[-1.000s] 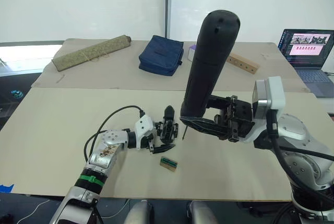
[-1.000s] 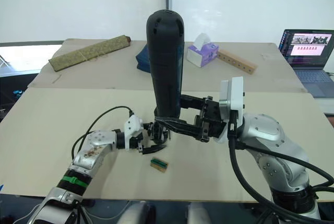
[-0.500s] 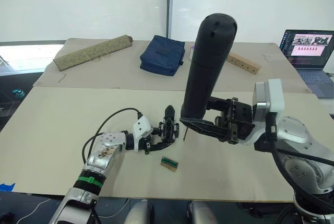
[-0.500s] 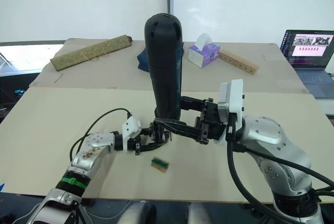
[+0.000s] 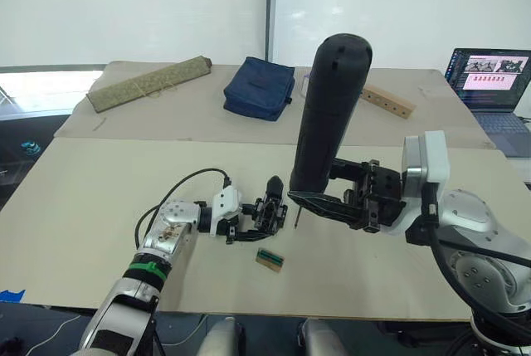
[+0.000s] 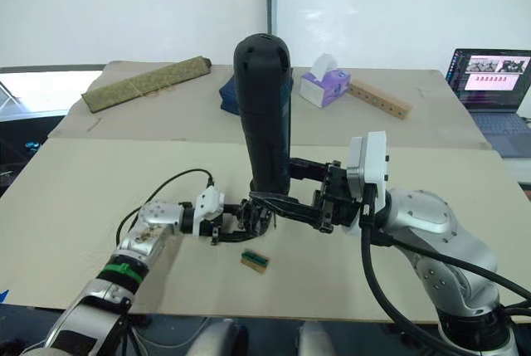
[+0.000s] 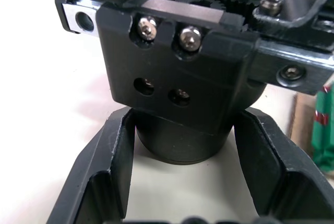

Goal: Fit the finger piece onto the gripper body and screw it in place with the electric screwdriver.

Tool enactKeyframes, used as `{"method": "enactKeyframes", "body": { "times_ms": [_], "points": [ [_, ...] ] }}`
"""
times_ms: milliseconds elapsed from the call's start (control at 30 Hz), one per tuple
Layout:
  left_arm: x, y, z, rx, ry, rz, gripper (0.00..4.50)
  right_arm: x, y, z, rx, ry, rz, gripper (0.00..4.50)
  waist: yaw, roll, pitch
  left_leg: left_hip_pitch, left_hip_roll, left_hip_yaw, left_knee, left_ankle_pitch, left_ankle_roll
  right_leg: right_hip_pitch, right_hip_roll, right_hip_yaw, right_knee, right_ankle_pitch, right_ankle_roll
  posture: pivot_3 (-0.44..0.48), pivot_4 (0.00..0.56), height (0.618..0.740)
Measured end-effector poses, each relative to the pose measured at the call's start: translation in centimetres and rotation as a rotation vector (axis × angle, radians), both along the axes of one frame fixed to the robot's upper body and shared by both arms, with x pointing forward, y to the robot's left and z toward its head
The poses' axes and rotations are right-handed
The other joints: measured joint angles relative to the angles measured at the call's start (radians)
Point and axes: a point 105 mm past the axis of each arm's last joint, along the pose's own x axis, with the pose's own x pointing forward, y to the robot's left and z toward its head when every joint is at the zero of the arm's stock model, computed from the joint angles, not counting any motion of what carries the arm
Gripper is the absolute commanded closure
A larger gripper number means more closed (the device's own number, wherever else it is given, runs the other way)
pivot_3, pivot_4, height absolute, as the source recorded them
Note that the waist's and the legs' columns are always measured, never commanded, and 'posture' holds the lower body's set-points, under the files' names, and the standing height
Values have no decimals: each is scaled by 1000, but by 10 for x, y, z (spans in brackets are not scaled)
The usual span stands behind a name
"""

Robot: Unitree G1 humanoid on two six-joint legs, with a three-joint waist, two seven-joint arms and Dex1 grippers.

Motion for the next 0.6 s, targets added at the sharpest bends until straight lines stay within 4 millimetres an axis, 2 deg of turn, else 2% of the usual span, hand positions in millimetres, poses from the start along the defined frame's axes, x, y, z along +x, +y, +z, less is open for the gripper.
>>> {"method": "enactKeyframes", "body": {
  "times_ms": [133,367,433,533,600],
  "points": [
    [6,-1,3,40,-48,-59,2206,0,-1,-1,-4,5,-4,2598,-2,0,0,0,0,0,1,0,0,0,0,0,3,0,0,0,150,740],
    [9,-2,-1,28,-25,-54,2206,0,-2,-2,-4,9,-6,2598,-1,0,0,1,0,0,3,0,0,1,0,0,5,0,0,0,150,740],
    [9,-1,-2,24,-16,-48,1174,0,-2,-2,-4,9,-5,2598,-1,0,0,1,0,0,3,0,0,1,0,0,6,0,0,0,150,740],
    [12,1,-2,22,-15,-22,13,-1,-2,-2,-5,9,-5,2598,-2,0,0,2,0,0,3,0,0,1,0,0,6,0,0,0,150,740],
    [12,2,-2,21,-13,-14,13,-1,-2,-2,-7,10,-6,2598,-2,0,0,2,0,0,3,0,0,1,0,1,7,0,0,0,150,740]
  ]
}}
